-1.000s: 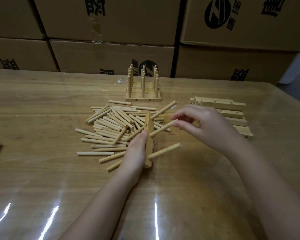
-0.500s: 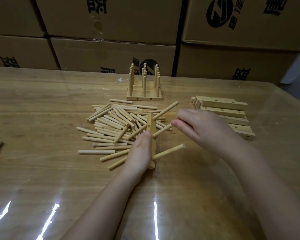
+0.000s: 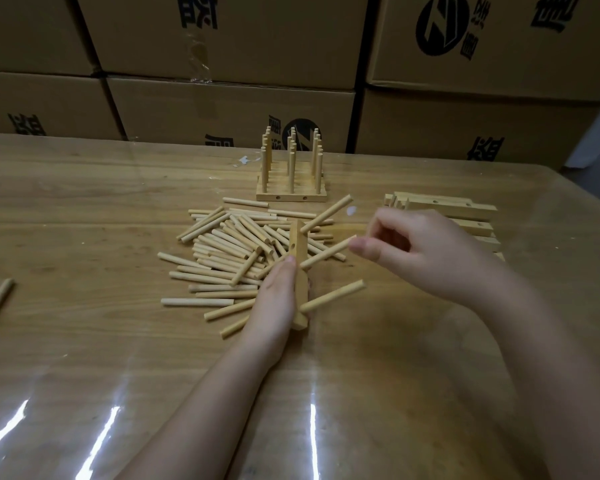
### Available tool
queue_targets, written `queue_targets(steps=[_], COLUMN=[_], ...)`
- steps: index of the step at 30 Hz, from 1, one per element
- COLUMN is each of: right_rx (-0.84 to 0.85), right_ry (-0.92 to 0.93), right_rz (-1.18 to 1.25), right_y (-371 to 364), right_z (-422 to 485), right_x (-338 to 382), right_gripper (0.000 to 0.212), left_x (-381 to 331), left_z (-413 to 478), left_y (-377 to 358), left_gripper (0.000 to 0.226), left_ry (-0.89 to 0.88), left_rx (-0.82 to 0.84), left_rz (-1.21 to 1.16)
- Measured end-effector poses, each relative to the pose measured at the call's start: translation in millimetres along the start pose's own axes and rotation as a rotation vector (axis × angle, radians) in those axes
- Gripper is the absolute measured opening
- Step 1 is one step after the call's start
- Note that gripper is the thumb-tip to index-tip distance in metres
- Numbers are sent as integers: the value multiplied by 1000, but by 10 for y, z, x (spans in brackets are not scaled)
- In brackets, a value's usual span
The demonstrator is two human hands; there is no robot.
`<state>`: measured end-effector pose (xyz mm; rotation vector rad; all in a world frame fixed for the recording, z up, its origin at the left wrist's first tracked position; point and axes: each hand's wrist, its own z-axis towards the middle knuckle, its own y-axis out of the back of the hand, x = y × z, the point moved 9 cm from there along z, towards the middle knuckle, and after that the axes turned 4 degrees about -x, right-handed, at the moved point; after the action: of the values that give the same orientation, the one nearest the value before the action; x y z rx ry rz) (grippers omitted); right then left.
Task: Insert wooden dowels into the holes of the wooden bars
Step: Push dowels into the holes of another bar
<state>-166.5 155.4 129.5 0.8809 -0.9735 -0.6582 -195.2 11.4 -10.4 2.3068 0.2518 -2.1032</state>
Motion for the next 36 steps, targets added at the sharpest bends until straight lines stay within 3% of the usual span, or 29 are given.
queue_targets(steps=[4, 7, 10, 23, 31, 36], right_rx=[239, 237, 210, 151, 168, 144], right_ry=[47, 107, 110, 105, 62, -45], right_rz=[54, 1, -72, 63, 158, 454], right_y=[-164, -221, -242, -301, -328, -367], right_z=[-87, -85, -63, -21, -27, 19], right_x=[166, 277, 275, 235, 161, 2], right_gripper=[36, 12, 3, 5, 6, 7], left_x=[-13, -47, -53, -8, 27, 17], left_z=[-22, -51, -51, -24, 7, 13], left_y=[28, 13, 9, 64, 114, 104], left_gripper=[38, 35, 36, 32, 32, 32], left_ry=[72, 94, 80, 65, 43, 62], left_rx=[-41, -43, -43, -133, -178, -149], left_rz=[-180, -239, -227, -313, -230, -352])
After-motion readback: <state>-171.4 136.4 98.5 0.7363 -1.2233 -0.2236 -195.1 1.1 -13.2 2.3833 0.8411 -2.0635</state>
